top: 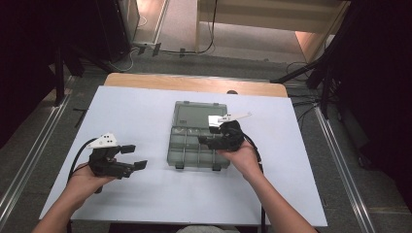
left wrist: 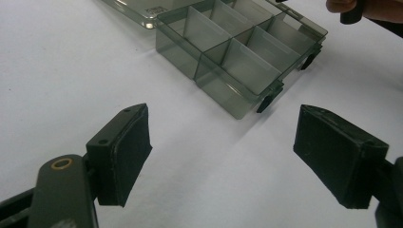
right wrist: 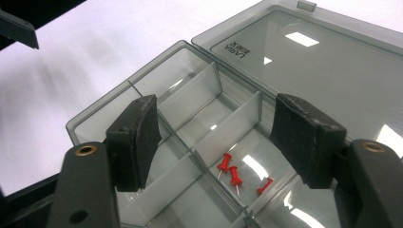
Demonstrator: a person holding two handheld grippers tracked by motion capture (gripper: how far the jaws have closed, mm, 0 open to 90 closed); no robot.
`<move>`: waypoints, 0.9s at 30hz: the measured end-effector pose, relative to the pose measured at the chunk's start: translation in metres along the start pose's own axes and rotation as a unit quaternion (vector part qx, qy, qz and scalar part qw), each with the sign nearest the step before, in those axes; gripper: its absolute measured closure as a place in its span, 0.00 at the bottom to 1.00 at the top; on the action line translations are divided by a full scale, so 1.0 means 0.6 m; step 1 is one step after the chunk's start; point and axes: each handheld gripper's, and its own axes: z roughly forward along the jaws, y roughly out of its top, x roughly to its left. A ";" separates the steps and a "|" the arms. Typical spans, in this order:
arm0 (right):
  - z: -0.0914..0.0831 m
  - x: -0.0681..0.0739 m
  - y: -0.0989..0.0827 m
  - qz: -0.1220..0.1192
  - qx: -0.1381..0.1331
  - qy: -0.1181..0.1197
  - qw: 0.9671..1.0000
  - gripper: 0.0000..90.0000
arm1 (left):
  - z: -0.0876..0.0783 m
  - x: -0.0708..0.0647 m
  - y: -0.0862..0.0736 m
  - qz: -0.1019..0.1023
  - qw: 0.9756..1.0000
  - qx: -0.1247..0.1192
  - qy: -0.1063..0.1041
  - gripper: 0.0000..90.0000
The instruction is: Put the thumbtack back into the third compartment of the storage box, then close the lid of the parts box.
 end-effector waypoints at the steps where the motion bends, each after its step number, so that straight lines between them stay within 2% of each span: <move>1: -0.001 -0.001 0.000 0.001 0.001 0.001 1.000 0.36 | 0.000 0.001 0.000 0.000 1.000 0.000 -0.001 0.21; 8: -0.011 -0.004 -0.002 -0.003 -0.008 -0.007 1.000 0.33 | 0.001 0.004 0.001 0.002 1.000 0.001 0.001 0.22; 10: -0.015 -0.007 -0.003 0.001 -0.009 0.000 1.000 0.32 | 0.002 0.005 0.001 0.000 1.000 0.000 0.000 0.22; 16: -0.028 -0.009 -0.007 0.006 -0.007 -0.002 1.000 0.31 | 0.004 0.006 0.003 0.003 1.000 -0.002 0.000 0.22; 24: -0.043 -0.015 -0.014 0.021 -0.017 -0.005 1.000 0.30 | 0.010 0.007 0.009 0.004 1.000 -0.003 -0.003 0.22; 27: -0.049 -0.016 -0.017 0.018 -0.022 -0.007 1.000 0.30 | 0.013 0.006 0.012 0.007 1.000 -0.002 -0.004 0.22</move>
